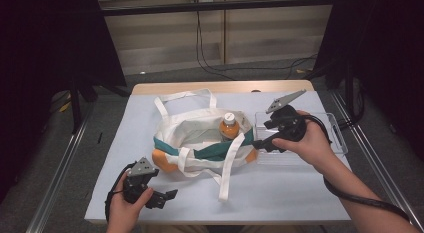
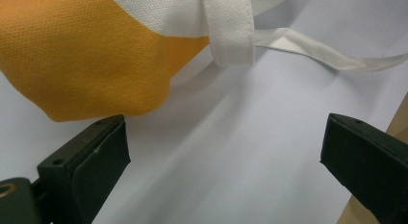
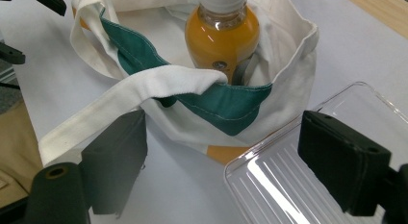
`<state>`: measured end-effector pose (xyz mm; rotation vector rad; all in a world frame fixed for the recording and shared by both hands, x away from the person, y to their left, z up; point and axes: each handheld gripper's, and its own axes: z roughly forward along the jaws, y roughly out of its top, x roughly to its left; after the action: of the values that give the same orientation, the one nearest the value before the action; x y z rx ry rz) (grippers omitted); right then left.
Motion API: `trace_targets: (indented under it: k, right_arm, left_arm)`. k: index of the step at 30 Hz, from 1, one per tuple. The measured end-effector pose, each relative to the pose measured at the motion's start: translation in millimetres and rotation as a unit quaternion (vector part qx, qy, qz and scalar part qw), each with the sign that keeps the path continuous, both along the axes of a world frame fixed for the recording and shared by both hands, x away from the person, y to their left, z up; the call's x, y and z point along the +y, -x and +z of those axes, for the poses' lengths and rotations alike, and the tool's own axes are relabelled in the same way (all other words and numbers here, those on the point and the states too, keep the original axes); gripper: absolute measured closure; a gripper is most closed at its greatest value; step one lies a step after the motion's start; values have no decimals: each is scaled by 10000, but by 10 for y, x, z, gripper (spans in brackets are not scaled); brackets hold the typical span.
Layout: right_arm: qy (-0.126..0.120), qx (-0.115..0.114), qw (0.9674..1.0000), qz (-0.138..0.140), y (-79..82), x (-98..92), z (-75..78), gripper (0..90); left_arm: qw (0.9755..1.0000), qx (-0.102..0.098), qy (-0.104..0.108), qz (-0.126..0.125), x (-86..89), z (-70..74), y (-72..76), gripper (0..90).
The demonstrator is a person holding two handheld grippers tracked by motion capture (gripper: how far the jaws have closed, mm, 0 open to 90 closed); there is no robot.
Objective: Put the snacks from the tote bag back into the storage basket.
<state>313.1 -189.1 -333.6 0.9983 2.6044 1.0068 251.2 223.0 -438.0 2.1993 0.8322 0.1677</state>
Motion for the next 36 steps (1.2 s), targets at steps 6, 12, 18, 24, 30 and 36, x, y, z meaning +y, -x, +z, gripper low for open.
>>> trace_targets:
  k: [6,12,18,24,30,36]
  right_arm:
    - [80,-6,10000,36,-88,45,35,205]
    - [170,64,9998,113,-174,131,45,246]
    - [305,148,9993,135,-264,216,49,284]
    - [290,181,9993,174,-356,288,44,316]
    - [221,161,9993,256,-412,365,67,363]
    - [286,166,9992,235,-468,449,96,375]
  left_arm:
    - [10000,-14,-39,-25,8,0,-5,29]
    - [10000,4,11,43,9,-15,2,28]
    - [10000,37,-20,20,29,-11,-3,28]
    - [10000,8,-6,27,36,-9,-4,28]
    - [10000,56,6,47,42,-11,-5,28]
    - [10000,45,-15,38,66,-10,-5,28]
